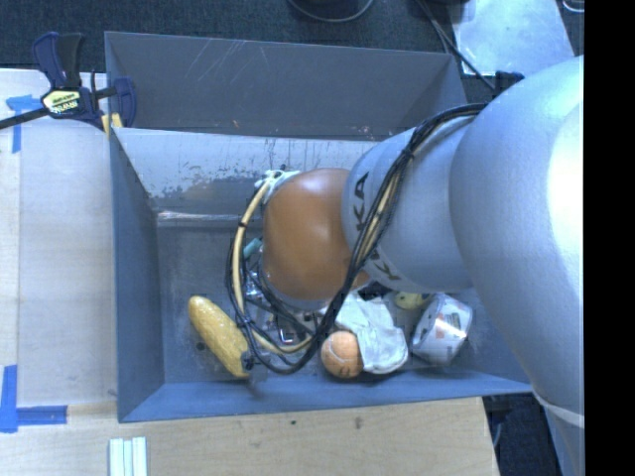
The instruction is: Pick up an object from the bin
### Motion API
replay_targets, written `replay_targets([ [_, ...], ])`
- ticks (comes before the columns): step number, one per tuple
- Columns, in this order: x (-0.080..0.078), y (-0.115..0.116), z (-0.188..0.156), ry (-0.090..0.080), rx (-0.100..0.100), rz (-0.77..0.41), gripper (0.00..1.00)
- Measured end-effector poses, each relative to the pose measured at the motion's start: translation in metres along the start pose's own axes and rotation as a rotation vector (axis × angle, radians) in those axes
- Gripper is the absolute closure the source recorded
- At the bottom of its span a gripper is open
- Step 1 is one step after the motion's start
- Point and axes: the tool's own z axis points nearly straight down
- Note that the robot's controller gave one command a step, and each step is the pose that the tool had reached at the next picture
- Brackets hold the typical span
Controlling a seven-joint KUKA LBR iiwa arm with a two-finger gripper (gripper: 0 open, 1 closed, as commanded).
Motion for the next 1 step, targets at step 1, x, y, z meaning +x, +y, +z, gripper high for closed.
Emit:
replay_targets([
  [1,0.0004,0.0051,0.0097,-0.003,0.0,-0.06,0.0],
])
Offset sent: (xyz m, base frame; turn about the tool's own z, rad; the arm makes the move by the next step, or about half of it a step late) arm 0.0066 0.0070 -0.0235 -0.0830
